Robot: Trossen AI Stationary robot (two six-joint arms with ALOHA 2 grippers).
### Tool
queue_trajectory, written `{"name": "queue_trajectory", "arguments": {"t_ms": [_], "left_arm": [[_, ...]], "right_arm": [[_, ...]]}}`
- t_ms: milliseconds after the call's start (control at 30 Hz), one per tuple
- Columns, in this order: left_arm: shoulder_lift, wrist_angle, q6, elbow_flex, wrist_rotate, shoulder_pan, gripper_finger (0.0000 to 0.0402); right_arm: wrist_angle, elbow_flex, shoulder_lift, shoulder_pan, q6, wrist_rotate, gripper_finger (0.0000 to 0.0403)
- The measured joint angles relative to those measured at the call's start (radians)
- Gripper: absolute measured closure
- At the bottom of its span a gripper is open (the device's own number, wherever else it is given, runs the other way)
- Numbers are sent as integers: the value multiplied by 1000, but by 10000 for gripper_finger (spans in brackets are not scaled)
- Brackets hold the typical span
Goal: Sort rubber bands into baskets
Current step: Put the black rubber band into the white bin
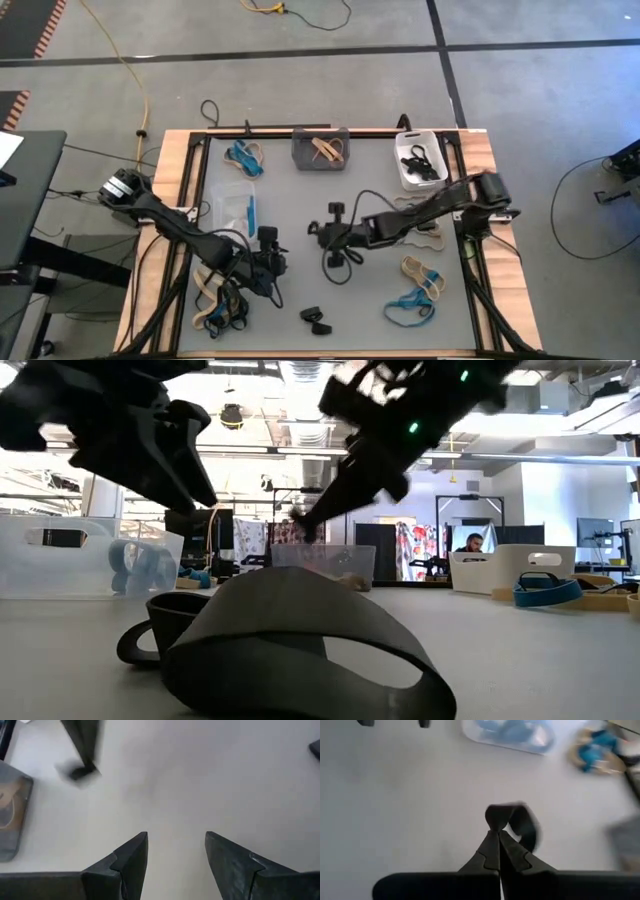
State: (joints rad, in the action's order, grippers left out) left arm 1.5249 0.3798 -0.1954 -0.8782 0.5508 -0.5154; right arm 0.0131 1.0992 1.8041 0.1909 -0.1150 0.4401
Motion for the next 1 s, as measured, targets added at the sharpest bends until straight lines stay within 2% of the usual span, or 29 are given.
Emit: {"name": "queue_trajectory", "arguments": {"t_ms": [233, 400, 567, 733, 900, 1000], "left_arm": [[0, -69, 72, 0, -8, 35, 212], [0, -129, 125, 0, -15, 49, 212], [0, -160, 153, 0, -15, 52, 212], [0, -167, 159, 0, -16, 52, 212], [0, -170, 173, 0, -23, 52, 212], [0, -170, 174, 0, -35, 52, 212]], "right_arm": [[295, 0, -207, -17, 84, 217, 386], [531, 0, -339, -69, 217, 319, 386], [780, 0, -439, -142, 385, 374, 386], [984, 0, -481, -241, 528, 378, 386], [1081, 0, -474, -368, 560, 373, 386], [1082, -17, -475, -455, 555, 349, 383]]}}
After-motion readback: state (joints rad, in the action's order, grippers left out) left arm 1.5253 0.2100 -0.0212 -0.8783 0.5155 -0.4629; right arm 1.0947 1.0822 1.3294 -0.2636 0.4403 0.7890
